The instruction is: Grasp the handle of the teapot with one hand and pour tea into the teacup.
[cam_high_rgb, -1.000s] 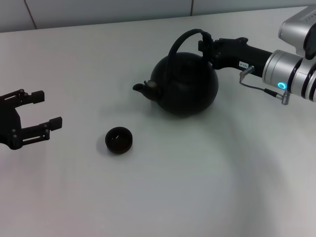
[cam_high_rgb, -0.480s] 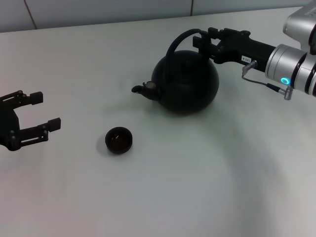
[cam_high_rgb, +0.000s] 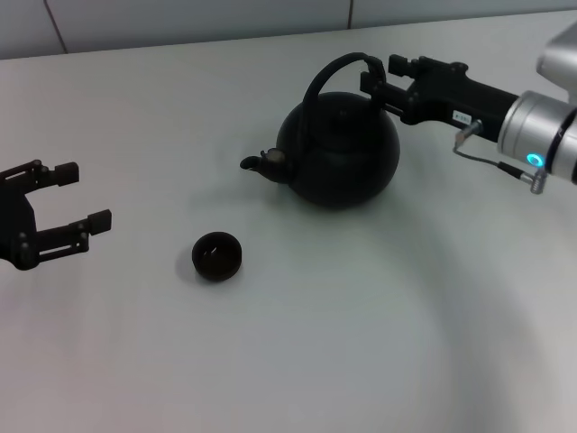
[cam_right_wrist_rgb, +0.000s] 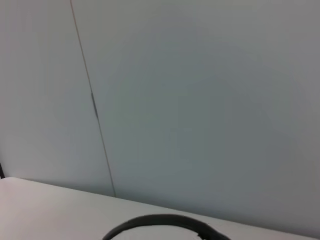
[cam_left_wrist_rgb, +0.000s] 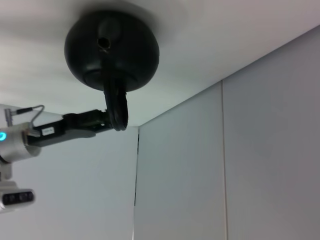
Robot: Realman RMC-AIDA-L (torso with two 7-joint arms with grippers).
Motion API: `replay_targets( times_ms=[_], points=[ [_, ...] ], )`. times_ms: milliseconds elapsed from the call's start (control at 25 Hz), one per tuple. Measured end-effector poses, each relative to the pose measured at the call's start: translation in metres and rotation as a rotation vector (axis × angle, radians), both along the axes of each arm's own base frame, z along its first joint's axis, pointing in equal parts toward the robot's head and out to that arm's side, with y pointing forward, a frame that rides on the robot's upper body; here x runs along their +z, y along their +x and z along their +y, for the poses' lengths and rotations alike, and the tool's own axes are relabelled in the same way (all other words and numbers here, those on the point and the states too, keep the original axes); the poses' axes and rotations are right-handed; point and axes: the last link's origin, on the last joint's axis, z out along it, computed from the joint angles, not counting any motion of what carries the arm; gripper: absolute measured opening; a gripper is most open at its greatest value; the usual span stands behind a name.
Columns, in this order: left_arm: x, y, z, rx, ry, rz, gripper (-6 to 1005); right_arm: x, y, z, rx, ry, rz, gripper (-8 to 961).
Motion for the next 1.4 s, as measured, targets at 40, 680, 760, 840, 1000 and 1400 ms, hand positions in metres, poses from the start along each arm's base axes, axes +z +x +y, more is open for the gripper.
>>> replay_targets(
  times_ms=[40, 680, 760, 840, 1000, 1400],
  points=[
    [0.001, 0.001, 0.001, 0.002, 0.007, -0.005, 784, 0.001, 0.005, -0.006, -0.006, 0.000, 0.006, 545],
    [0.001, 0.009, -0.002, -0.004, -0.007, -0.059, 784, 0.029, 0.001, -0.061, 0.211, -0.039, 0.194, 545],
    [0.003, 0.012, -0.008, -0.023, -0.019, -0.106, 784, 0.034, -0.004, -0.066, 0.273, -0.065, 0.203, 545],
    [0.004, 0.015, -0.013, -0.042, -0.036, -0.135, 784, 0.032, -0.015, -0.068, 0.363, -0.141, 0.179, 545],
    [0.003, 0.017, -0.019, -0.062, -0.064, -0.160, 784, 0.022, -0.030, -0.067, 0.449, -0.240, 0.142, 545],
    [0.000, 0.020, -0.038, -0.093, -0.115, -0.219, 784, -0.005, -0.067, -0.063, 0.606, -0.512, 0.038, 545]
  ],
)
